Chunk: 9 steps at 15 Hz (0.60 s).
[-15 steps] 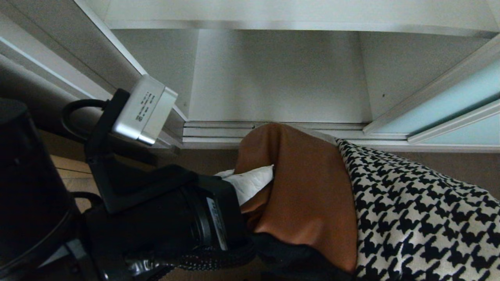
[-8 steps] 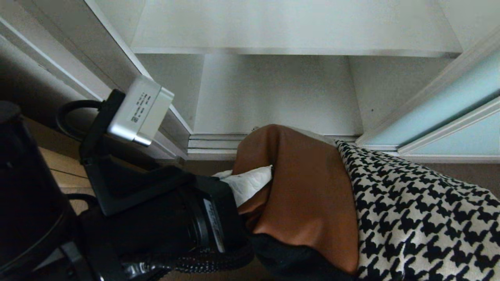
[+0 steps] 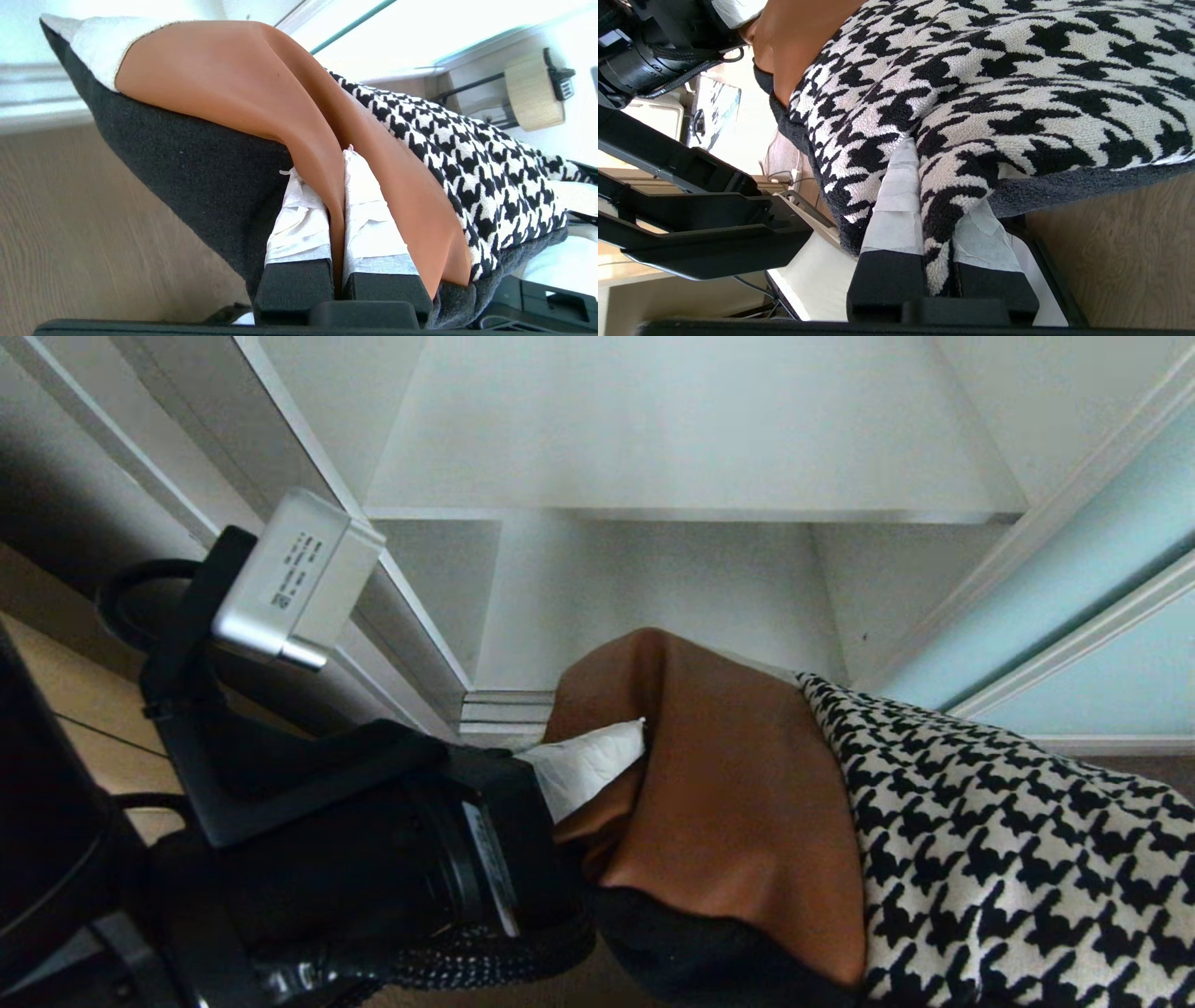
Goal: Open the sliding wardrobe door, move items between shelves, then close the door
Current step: Place the pillow on the higher shelf
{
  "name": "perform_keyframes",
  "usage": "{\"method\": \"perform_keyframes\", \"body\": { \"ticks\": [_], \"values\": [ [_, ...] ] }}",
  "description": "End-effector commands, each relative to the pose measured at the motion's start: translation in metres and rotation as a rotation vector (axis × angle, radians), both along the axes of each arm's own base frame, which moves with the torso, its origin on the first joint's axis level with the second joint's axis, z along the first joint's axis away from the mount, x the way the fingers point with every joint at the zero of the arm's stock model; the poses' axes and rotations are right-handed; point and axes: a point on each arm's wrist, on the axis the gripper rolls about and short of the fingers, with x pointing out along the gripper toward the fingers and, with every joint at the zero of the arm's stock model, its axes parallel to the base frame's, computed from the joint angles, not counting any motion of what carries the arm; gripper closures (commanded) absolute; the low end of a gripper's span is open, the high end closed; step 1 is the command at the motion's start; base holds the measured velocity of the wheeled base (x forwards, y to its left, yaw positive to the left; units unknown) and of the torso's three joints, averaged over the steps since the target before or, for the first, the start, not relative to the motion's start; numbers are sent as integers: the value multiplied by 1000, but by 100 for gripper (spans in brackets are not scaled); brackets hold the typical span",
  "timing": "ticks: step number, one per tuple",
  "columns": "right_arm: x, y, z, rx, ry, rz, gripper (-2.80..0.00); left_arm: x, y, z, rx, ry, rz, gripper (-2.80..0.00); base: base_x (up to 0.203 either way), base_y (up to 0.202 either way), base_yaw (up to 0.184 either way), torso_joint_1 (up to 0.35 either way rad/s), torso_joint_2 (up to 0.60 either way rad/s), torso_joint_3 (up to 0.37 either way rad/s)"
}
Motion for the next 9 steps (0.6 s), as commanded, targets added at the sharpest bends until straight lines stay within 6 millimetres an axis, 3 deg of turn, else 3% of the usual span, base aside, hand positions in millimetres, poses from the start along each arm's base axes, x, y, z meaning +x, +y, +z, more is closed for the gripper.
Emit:
{"method": "perform_keyframes", "body": {
  "ticks": [1, 9],
  "values": [
    [2, 0, 0, 0, 10, 4, 0, 0, 0, 1, -5, -1, 0, 0, 0, 0, 0, 0, -1, 200],
    [6, 1, 0, 12, 36, -6, 0, 2, -3, -2, 4, 3, -1, 0, 0, 0, 0, 3, 2, 202]
  ]
}}
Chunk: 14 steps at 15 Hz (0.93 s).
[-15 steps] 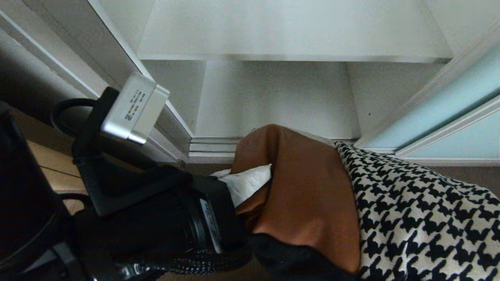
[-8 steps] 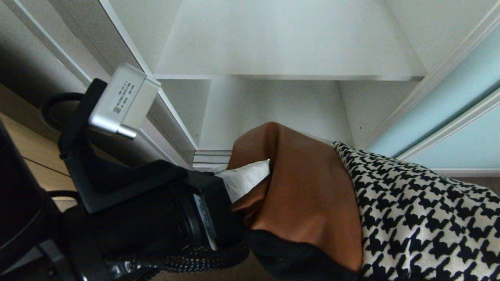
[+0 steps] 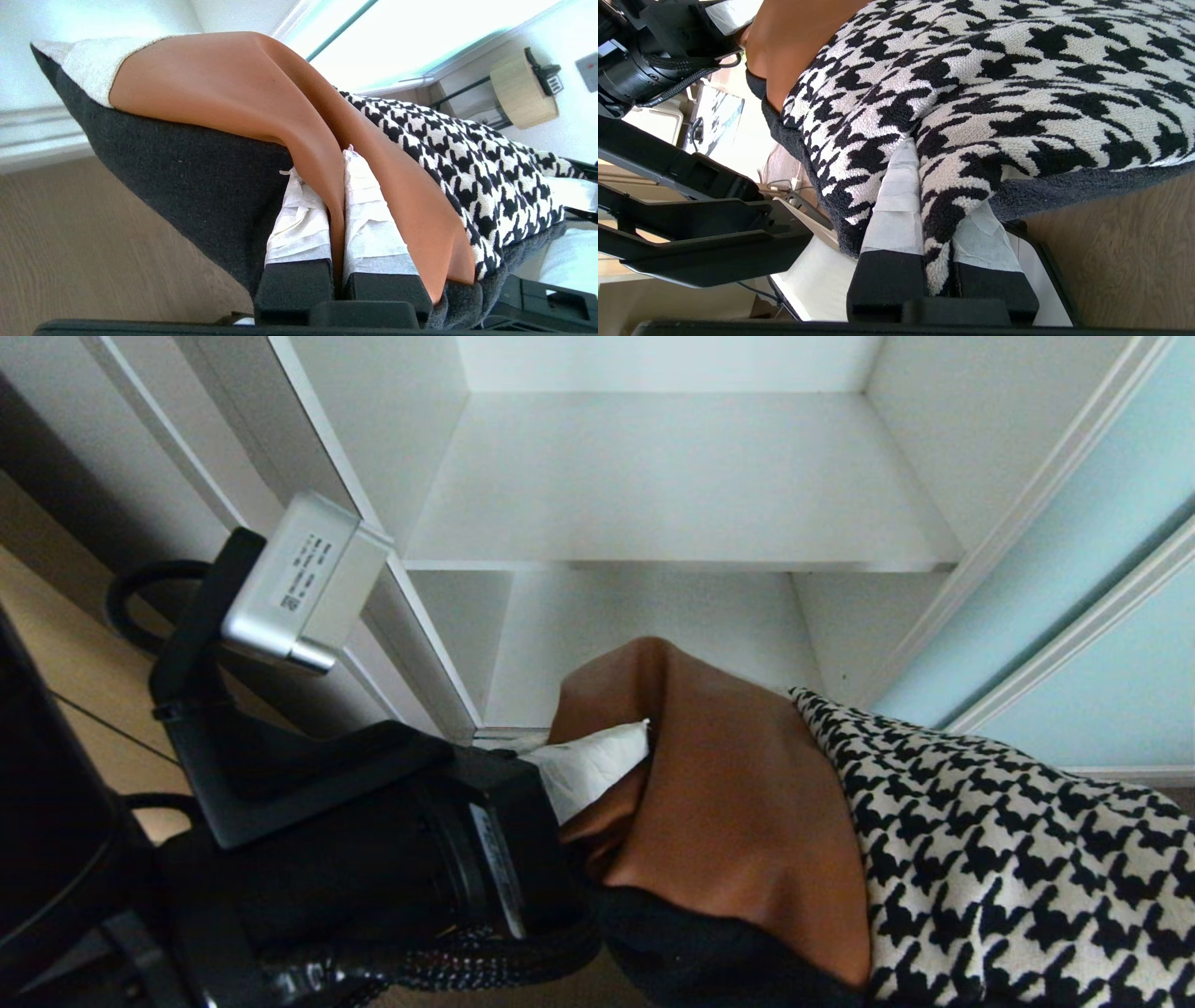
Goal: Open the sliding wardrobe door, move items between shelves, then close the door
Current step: Place the pillow on the higher shelf
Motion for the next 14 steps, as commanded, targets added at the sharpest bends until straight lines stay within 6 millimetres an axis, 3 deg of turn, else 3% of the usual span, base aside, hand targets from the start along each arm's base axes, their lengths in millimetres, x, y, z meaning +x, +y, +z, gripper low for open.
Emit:
{"method": "perform_keyframes", "body": {
  "ticks": [1, 14],
  "values": [
    [1, 0, -1, 1, 11, 3, 0, 1, -2, -2, 4, 4, 2, 0, 0, 0, 0, 2, -2, 203],
    [0, 0, 0, 4, 5, 3, 0, 2, -4, -5, 17, 5, 2, 0, 0, 0, 0, 3, 1, 202]
  ]
}}
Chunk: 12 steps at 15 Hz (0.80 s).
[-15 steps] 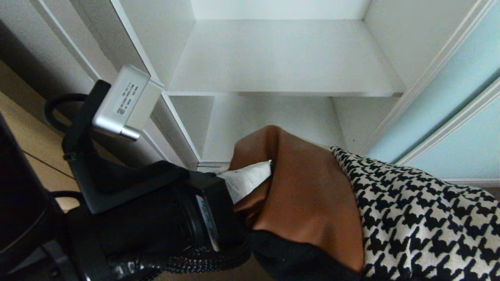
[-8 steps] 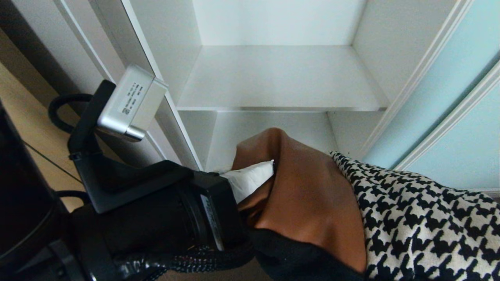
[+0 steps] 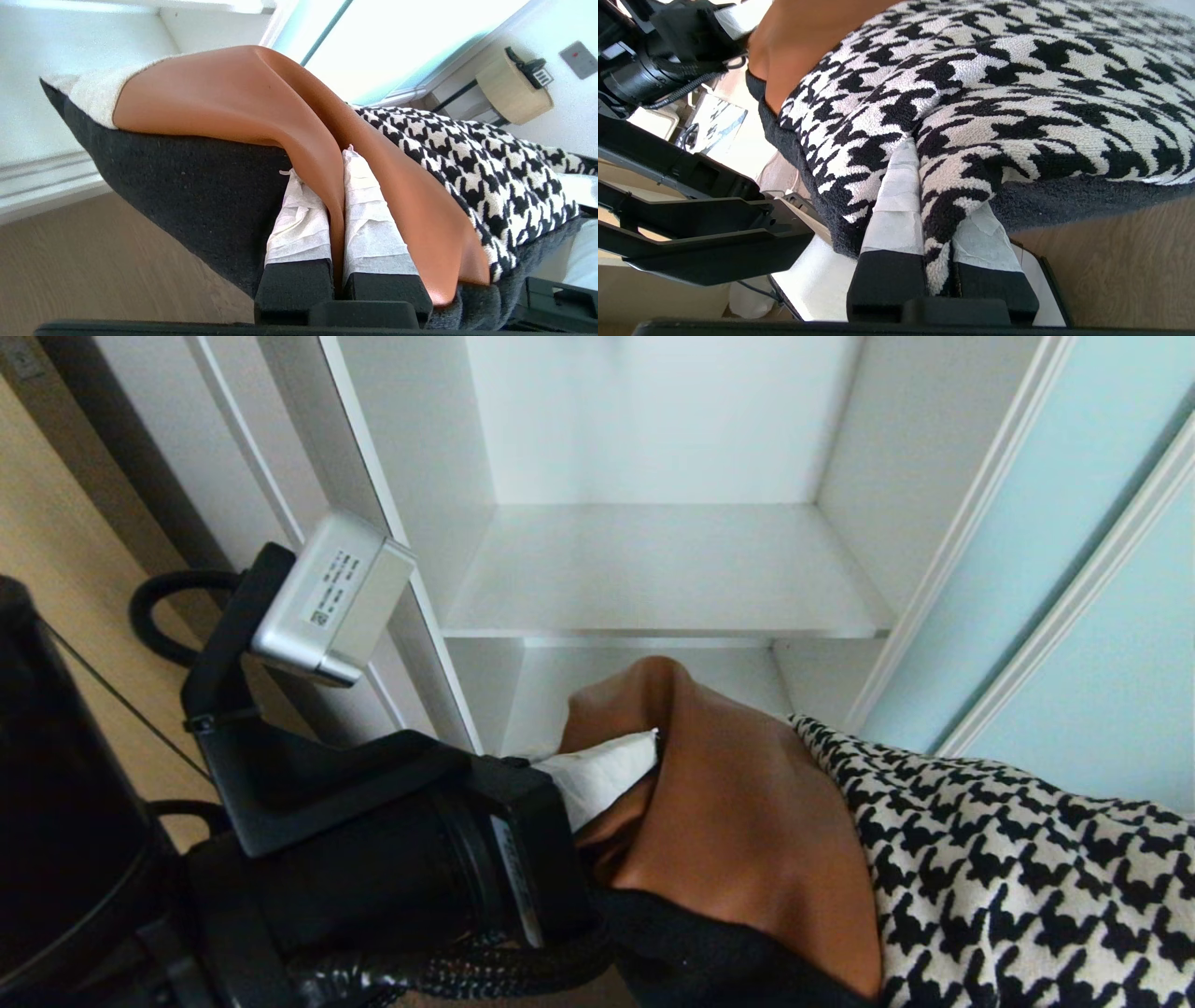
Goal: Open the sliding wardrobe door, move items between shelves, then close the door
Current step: Place the pillow on the higher shelf
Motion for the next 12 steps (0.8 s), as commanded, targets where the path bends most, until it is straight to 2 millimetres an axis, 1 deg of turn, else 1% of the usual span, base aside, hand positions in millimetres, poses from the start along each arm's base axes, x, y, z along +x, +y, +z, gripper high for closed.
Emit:
{"method": "perform_keyframes", "body": {
  "ticks": [1, 6, 10, 12],
  "values": [
    [0, 0, 0, 1, 6, 4, 0, 1, -1, -2, 5, 4, 2, 0, 0, 0, 0, 7, -2, 203],
    [1, 0, -1, 0, 11, 4, 0, 1, -1, -3, 7, 5, 2, 0, 0, 0, 0, 4, 1, 176],
    [1, 0, -2, -1, 14, 4, 0, 1, -2, -7, 18, 13, 2, 0, 0, 0, 0, 3, 0, 21],
    [0, 0, -1, 1, 8, 4, 0, 0, 0, -3, -19, -5, 1, 0, 0, 0, 0, 0, 0, 0]
  ]
}}
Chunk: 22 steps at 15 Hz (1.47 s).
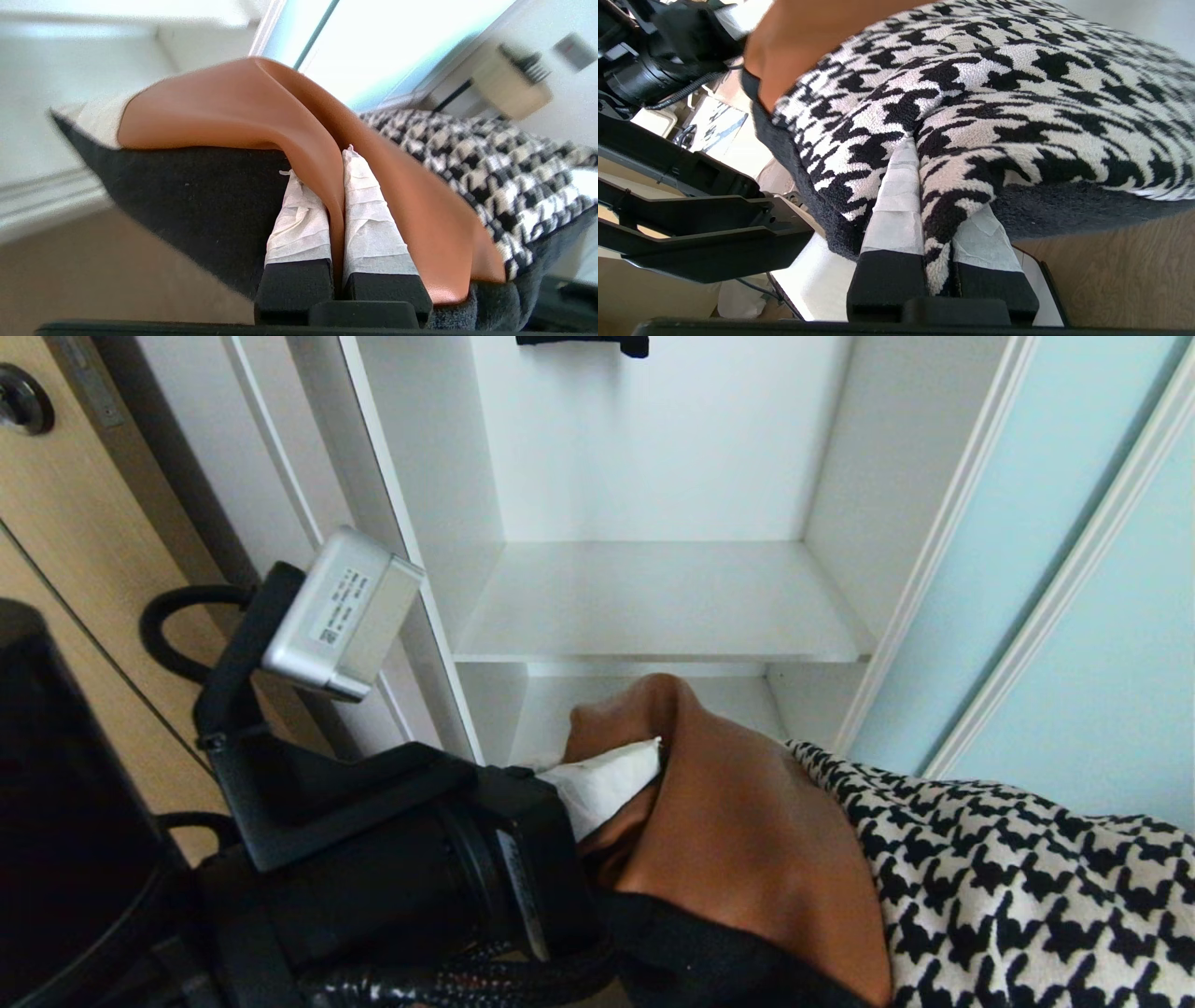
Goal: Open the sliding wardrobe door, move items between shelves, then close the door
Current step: Place the pillow on the higher shelf
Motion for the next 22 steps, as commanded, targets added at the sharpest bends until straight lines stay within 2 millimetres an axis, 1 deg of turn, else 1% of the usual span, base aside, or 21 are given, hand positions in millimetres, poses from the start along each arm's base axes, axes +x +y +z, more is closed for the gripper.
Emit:
{"method": "perform_keyframes", "body": {
  "ticks": [1, 6, 9, 11, 19, 20, 21, 22],
  "values": [
    [0, 0, 1, 2, 1, 3, 0, -1, 2, 1, -30, -14, 3, 0, 0, 0, 0, 0, 0, 0],
    [-1, 0, 1, 3, 0, 3, 0, 0, 1, 0, -48, -33, 1, 0, 0, 0, 0, 0, 0, 0],
    [2, 1, 8, 22, 6, 1, 0, 1, -1, -3, -36, -25, 2, 0, 0, 0, 0, 0, 0, 0],
    [2, 1, 12, 53, 20, -2, 0, 1, -2, -5, -30, -22, 2, 0, 156, 0, -1, -4, 5, 5],
    [5, 2, 12, 52, 36, 0, 0, 1, -2, -9, -20, -17, 0, 0, 198, 0, 0, 4, 2, 2],
    [7, 2, 12, 52, 41, 0, 0, 2, -2, -7, -28, -19, 0, 0, 194, 0, 0, 6, 2, 1],
    [8, 2, 13, 53, 44, -1, 0, 1, -2, -6, -31, -20, -1, 0, 165, 0, 2, 2, -2, 2],
    [12, 3, 19, 54, 44, -2, 0, 0, -1, -6, -27, -20, -6, 0, 64, 0, 1, 12, -1, 1]
  ]
}}
